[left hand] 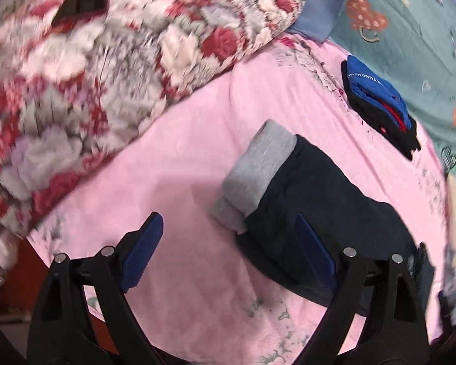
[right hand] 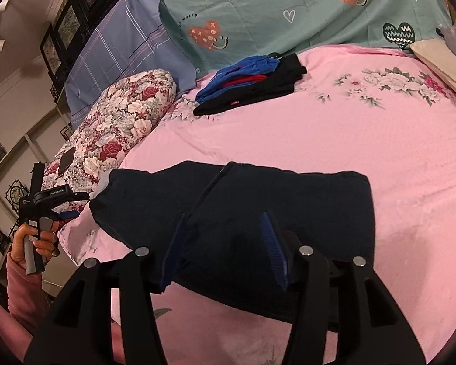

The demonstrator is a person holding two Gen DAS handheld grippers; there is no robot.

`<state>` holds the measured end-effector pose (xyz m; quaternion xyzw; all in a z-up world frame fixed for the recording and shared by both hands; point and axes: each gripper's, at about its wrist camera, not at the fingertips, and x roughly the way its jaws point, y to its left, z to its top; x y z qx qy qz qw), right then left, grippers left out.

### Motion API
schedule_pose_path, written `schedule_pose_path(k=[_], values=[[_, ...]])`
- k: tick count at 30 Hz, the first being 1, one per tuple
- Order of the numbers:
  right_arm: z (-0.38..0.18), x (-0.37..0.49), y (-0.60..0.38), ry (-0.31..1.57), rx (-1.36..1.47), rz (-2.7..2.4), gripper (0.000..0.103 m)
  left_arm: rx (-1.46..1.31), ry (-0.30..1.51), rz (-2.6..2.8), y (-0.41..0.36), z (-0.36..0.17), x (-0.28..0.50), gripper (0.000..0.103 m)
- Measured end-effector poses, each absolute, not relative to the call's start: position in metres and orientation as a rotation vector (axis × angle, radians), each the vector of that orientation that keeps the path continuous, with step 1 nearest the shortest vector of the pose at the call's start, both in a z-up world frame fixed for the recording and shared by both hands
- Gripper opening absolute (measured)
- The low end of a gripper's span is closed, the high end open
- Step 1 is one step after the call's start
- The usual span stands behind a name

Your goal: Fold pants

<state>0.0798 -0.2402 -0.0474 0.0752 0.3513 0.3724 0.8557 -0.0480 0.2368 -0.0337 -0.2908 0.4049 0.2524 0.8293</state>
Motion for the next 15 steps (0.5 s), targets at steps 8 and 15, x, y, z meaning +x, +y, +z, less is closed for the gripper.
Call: schedule_pose_path(k=[8, 15], values=[[-0.065, 0.086, -0.231, 0.805, 0.179, 0.808, 0.052, -0.755, 0.886, 0.381, 0.231, -0.048, -0.043, 0.088], [-0.071, 0.086, -0.236, 0.833, 0.209, 0.805, 0.052, -0.833, 0.916, 0.31, 0.234, -0.066, -0.019, 0.071]])
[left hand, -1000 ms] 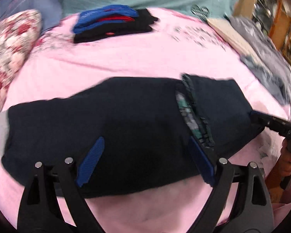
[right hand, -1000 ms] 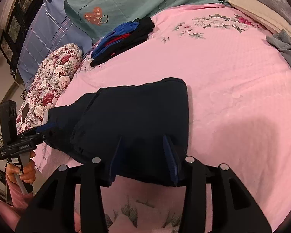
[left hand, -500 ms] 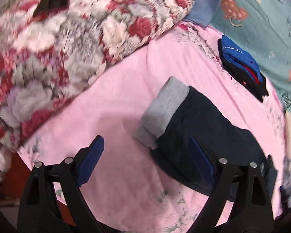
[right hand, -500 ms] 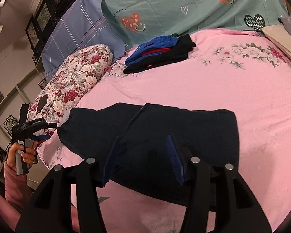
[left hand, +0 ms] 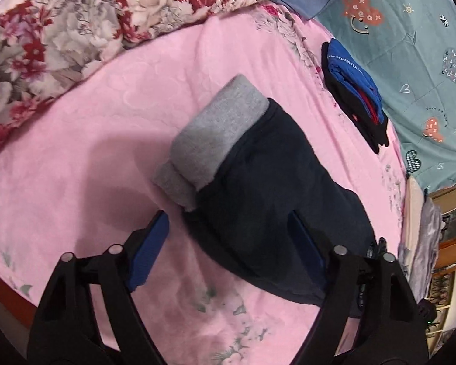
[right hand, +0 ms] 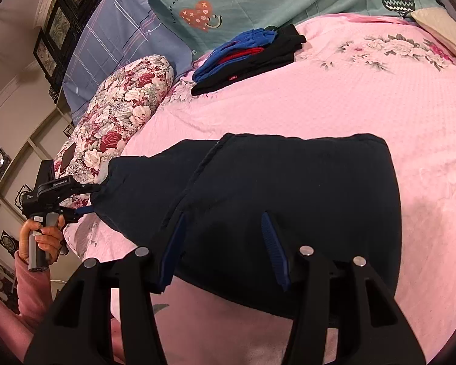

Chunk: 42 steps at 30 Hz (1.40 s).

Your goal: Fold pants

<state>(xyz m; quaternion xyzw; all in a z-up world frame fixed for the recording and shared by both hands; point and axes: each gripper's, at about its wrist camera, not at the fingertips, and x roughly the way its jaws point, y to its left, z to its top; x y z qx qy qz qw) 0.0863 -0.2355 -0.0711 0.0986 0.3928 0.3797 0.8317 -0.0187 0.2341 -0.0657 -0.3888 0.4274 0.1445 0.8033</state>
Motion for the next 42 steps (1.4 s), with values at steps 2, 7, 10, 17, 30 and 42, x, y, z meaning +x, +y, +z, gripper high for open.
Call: schedule_pose_path(k=[2, 7, 10, 17, 30, 42], values=[[-0.071, 0.086, -0.235, 0.833, 0.207, 0.802, 0.053, -0.826, 0.929, 0.298, 0.233, -0.067, -0.012, 0.062], [-0.071, 0.085, -0.233, 0.835, 0.198, 0.799, 0.054, -0.838, 0.934, 0.295, 0.238, -0.071, -0.006, 0.051], [-0.072, 0.086, -0.232, 0.843, 0.201, 0.799, 0.054, -0.877, 0.93, 0.256, 0.243, -0.073, -0.005, 0.06], [-0.072, 0.083, -0.231, 0.838, 0.198, 0.795, 0.054, -0.817, 0.942, 0.251, 0.236, -0.073, 0.01, 0.03], [-0.047, 0.069, -0.209, 0.7, 0.048, 0.79, 0.054, -0.76, 0.674, 0.071, 0.21, -0.023, -0.012, 0.019], [-0.071, 0.083, -0.174, 0.872, -0.117, 0.748, 0.058, -0.719, 0.564, -0.18, 0.148, 0.012, -0.001, 0.019]])
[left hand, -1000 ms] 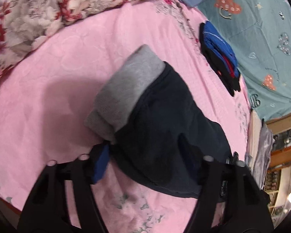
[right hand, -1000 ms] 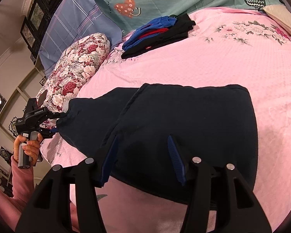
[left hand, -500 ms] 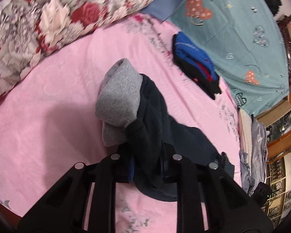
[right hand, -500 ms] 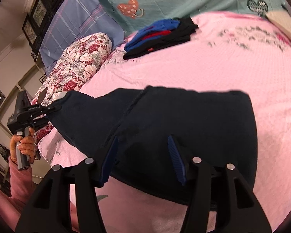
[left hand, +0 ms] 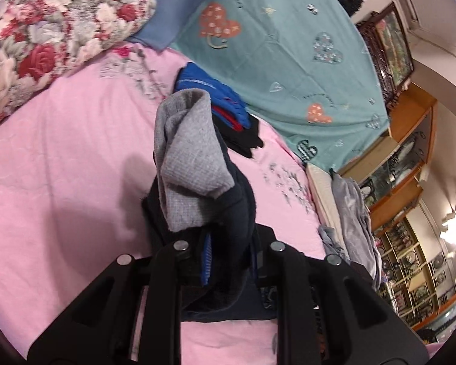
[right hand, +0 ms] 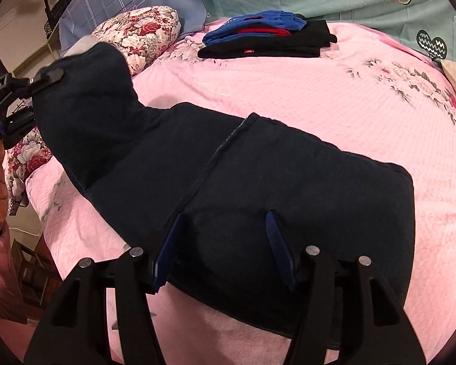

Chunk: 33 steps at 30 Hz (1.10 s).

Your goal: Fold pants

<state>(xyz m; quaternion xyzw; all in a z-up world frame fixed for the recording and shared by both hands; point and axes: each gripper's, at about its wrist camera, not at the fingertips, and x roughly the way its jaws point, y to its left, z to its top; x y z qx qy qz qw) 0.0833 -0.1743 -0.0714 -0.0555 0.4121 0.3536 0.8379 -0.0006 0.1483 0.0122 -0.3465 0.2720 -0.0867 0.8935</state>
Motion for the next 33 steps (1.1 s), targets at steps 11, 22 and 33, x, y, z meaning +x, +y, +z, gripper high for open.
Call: schedule_pose_path(k=[11, 22, 33], values=[[-0.069, 0.074, -0.217, 0.871, 0.1, 0.824, 0.059, -0.66, 0.62, -0.569, 0.014, 0.025, 0.062, 0.019], [-0.068, 0.061, -0.301, 0.893, 0.364, 0.854, 0.062, -0.439, 0.849, -0.638, -0.112, -0.038, 0.102, 0.032], [-0.066, 0.076, -0.325, 0.895, 0.508, 0.793, 0.064, -0.286, 0.548, -0.404, -0.034, 0.019, 0.06, 0.088]])
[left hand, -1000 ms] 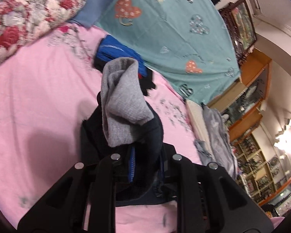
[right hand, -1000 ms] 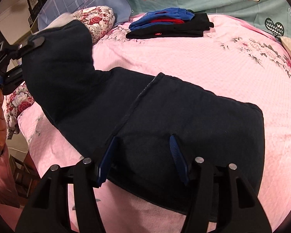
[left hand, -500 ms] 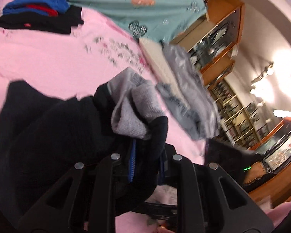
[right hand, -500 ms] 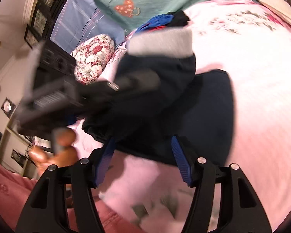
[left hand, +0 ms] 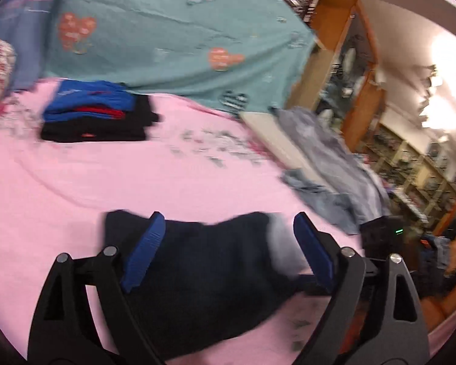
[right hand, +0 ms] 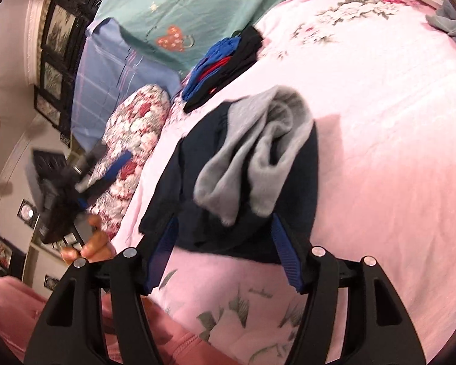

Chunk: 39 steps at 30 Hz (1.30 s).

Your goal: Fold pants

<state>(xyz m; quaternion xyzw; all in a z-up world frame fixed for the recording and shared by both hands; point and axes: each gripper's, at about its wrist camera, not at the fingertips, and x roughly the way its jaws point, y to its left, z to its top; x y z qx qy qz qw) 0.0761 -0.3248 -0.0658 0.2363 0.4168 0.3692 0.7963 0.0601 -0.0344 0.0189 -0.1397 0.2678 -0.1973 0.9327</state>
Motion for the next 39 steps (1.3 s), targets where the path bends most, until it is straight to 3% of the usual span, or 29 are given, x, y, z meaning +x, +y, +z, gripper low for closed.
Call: schedule_pose_path(k=[8, 10, 11, 14, 18, 20, 22, 24, 26, 30, 35, 39], values=[[-0.066, 0.109, -0.314, 0.928, 0.548, 0.709, 0.064, -0.372, 0.747, -0.226, 0.015, -0.046, 0.062, 0.088], [-0.062, 0.117, -0.301, 0.944, 0.489, 0.669, 0.056, -0.344, 0.771, -0.222, 0.012, -0.056, 0.055, 0.088], [-0.056, 0.12, -0.292, 0.944, 0.436, 0.667, 0.04, -0.333, 0.781, -0.22, 0.008, -0.061, 0.055, 0.088], [-0.022, 0.119, -0.259, 0.859, 0.271, 0.738, 0.029, -0.34, 0.776, -0.206, 0.015, -0.061, 0.047, 0.088], [0.025, 0.115, -0.267, 0.649, 0.517, 1.138, 0.02, -0.381, 0.715, -0.143, 0.04, -0.046, 0.033, 0.088], [0.014, 0.116, -0.295, 0.582, 0.697, 1.221, 0.019, -0.422, 0.686, -0.117, 0.054, -0.039, 0.027, 0.088], [-0.029, 0.127, -0.317, 0.714, 0.766, 1.047, 0.019, -0.447, 0.666, -0.106, 0.063, -0.035, 0.021, 0.088], [-0.066, 0.132, -0.327, 0.869, 0.667, 0.757, 0.019, -0.439, 0.661, -0.102, 0.066, -0.033, 0.02, 0.088], [-0.084, 0.128, -0.33, 0.933, 0.584, 0.616, 0.027, -0.422, 0.669, -0.113, 0.063, -0.033, 0.024, 0.088], [-0.056, 0.104, -0.335, 0.823, 0.463, 0.551, 0.041, -0.351, 0.661, -0.174, 0.04, -0.026, 0.036, 0.088], [-0.021, 0.102, -0.332, 0.65, 0.448, 0.625, 0.041, -0.25, 0.619, -0.325, -0.01, -0.013, 0.041, 0.088], [-0.026, 0.124, -0.303, 0.695, 0.494, 0.828, 0.041, -0.235, 0.659, -0.494, -0.056, -0.024, 0.042, 0.089]])
